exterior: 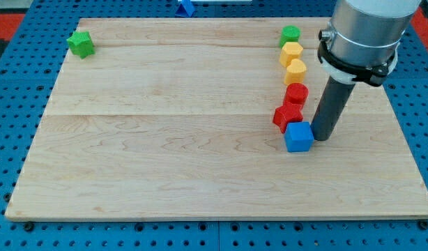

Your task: Move the green star below the cube

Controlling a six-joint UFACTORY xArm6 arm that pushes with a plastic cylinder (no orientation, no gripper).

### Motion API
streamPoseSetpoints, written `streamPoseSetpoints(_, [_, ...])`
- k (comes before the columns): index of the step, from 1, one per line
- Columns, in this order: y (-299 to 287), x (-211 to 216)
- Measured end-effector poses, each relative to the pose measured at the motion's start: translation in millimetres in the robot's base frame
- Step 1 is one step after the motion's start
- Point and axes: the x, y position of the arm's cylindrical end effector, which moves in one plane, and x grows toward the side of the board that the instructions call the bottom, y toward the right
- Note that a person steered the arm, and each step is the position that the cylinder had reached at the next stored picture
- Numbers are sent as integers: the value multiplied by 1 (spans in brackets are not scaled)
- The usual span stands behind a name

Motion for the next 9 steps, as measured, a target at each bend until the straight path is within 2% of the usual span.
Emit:
streamPoseSetpoints(2, [-20, 0])
streamPoseSetpoints(3, [34, 12])
streamPoseSetpoints(4, [34, 102])
streamPoseSetpoints(5, [-37, 127])
streamPoseSetpoints(6, [-180, 124])
streamPoseSetpoints(7, [-270, 84])
streamPoseSetpoints(9, [-271, -112])
